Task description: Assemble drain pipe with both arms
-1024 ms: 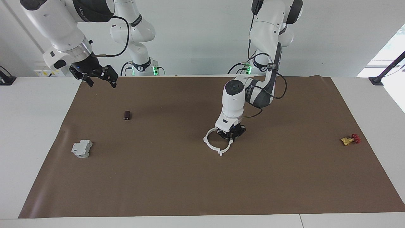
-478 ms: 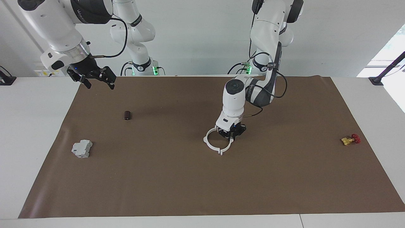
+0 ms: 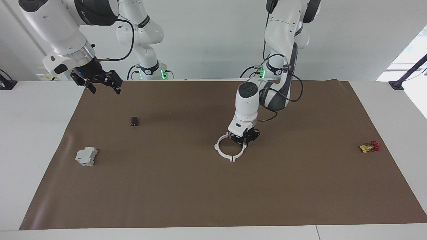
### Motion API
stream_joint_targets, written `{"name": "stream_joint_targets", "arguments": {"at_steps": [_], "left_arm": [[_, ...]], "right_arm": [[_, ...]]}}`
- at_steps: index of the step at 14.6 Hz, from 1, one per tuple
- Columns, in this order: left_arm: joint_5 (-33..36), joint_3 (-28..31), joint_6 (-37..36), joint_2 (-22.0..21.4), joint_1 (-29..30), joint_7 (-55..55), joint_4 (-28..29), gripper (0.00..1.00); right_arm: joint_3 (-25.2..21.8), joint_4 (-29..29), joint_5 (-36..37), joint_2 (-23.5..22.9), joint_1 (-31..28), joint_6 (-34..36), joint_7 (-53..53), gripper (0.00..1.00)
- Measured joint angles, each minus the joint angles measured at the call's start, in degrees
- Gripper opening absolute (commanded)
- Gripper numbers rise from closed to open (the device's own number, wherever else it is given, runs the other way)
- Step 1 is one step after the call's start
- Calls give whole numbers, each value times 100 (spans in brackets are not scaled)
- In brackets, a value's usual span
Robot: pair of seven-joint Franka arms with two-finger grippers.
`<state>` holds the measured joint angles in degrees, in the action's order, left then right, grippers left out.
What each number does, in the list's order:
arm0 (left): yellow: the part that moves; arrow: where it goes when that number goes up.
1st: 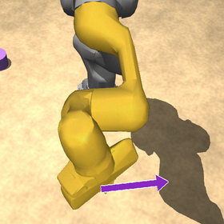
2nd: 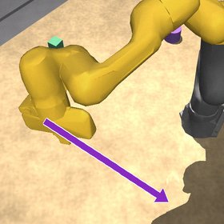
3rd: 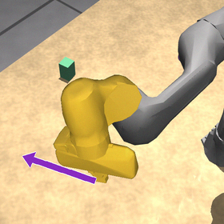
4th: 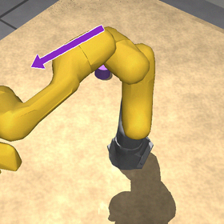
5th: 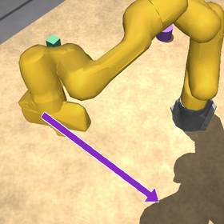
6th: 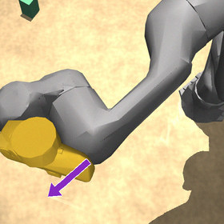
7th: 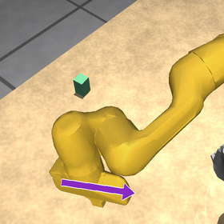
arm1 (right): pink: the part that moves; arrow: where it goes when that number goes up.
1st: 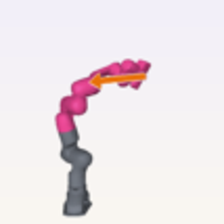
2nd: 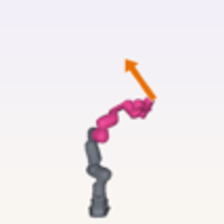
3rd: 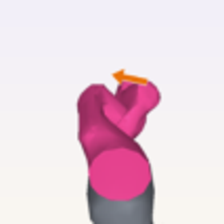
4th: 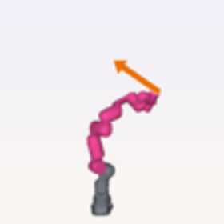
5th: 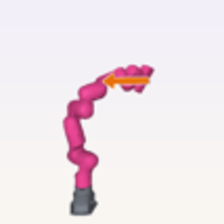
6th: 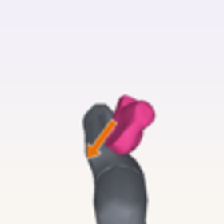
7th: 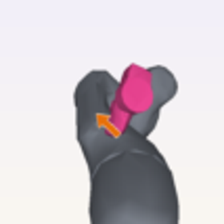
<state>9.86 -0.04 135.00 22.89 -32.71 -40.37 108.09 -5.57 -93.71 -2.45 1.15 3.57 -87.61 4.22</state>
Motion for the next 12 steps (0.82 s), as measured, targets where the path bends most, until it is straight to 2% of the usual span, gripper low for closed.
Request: {"name": "stream_joint_targets", "arguments": {"at_steps": [12], "left_arm": [[27, 6, 324, -89, -1, 44, 209, 0]], "right_arm": [[-2, -5, 1, 0, -69, 0, 0, 100]]}}
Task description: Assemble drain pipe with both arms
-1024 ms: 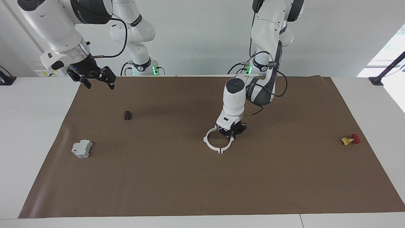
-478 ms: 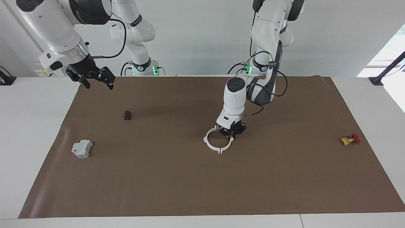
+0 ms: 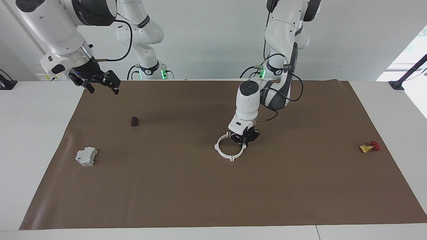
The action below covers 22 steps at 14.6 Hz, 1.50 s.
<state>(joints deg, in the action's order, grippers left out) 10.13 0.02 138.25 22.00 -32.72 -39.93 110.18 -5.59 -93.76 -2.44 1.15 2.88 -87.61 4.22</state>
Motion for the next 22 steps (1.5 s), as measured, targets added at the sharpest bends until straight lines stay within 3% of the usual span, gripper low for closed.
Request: {"name": "stream_joint_targets", "arguments": {"at_steps": [8, 9, 10, 11, 18, 22], "left_arm": [[15, -2, 40, -8, -9, 28, 19, 0], [15, -3, 43, -9, -11, 29, 20, 34], [15, -3, 45, -8, -11, 29, 21, 75], [15, -16, 53, -4, -16, 25, 38, 100], [14, 6, 150, -54, -40, -18, 75, 100], [14, 39, -440, -612, 360, -22, 74, 100]], "right_arm": [[0, 0, 0, 0, -2, 0, 0, 100], [0, 0, 0, 0, -2, 0, 0, 100], [0, 0, 0, 0, -2, 0, 0, 100], [0, 0, 0, 0, -2, 0, 0, 100], [0, 0, 0, 0, -3, 0, -144, 100], [0, 0, 0, 0, -3, 0, -145, 100]]}}
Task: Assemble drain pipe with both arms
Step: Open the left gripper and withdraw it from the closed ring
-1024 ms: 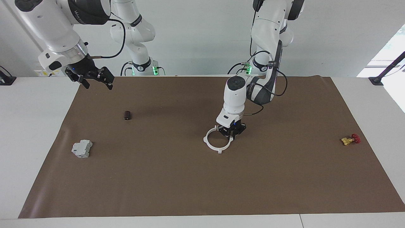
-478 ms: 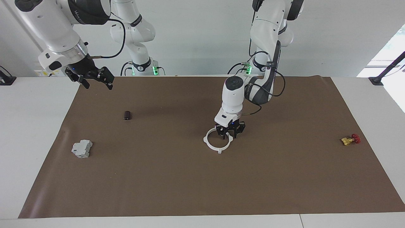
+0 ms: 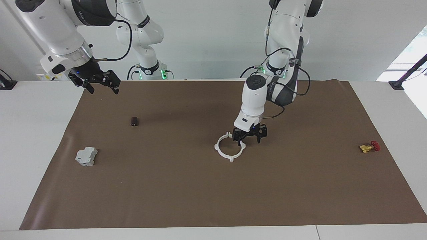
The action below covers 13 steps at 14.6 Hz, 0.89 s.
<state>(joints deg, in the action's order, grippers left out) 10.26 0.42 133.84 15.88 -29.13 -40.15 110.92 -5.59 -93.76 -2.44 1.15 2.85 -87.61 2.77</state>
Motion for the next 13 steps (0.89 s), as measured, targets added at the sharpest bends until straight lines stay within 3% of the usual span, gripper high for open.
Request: {"name": "stream_joint_targets", "arguments": {"at_steps": [5, 9, 13], "left_arm": [[-92, 17, -478, -910, 747, 319, 362, 100], [-714, 33, -845, -1369, 1362, 1555, 520, 100], [-829, 68, -1703, -1979, 2085, 2735, 436, 100]], "right_arm": [[4, 2, 72, 0, 8, -5, -5, 100], [31, 7, 192, 0, 49, -15, -6, 100], [36, 17, 197, 0, 50, -31, -6, 100]]}}
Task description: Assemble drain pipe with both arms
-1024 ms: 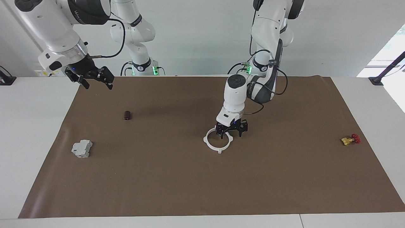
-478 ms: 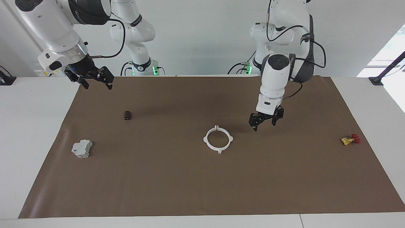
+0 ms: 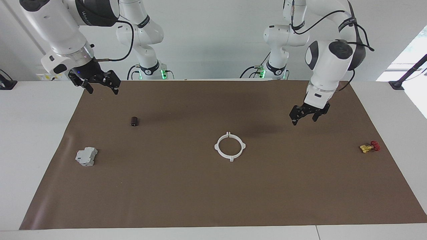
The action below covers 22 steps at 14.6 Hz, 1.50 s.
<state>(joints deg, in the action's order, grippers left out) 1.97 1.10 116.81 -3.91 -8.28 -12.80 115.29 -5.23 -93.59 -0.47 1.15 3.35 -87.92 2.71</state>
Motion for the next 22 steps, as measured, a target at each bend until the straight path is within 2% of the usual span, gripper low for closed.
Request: {"name": "stream_joint_targets", "arguments": {"at_steps": [2, 5, 11, 15, 22], "left_arm": [[-10, 17, -515, -217, 330, 471, -290, 100], [-13, 26, -1085, -225, 522, 741, -947, 100], [-147, 30, -2115, 258, 682, 1042, -2239, 100], [-227, 27, -2275, 401, 727, 1146, -2314, 100], [-230, 24, -2422, 404, 727, 1158, -2289, 100]], "right_arm": [[2, 12, 0, 0, 0, -1, 0, 100], [2, 15, 0, 0, -11, -1, 0, 100], [1, 17, 0, 0, -33, -16, 0, 100], [-3, 21, 0, 1, -43, -21, 0, 100], [-4, 114, 2, 14, -43, -49, -115, 100]]}}
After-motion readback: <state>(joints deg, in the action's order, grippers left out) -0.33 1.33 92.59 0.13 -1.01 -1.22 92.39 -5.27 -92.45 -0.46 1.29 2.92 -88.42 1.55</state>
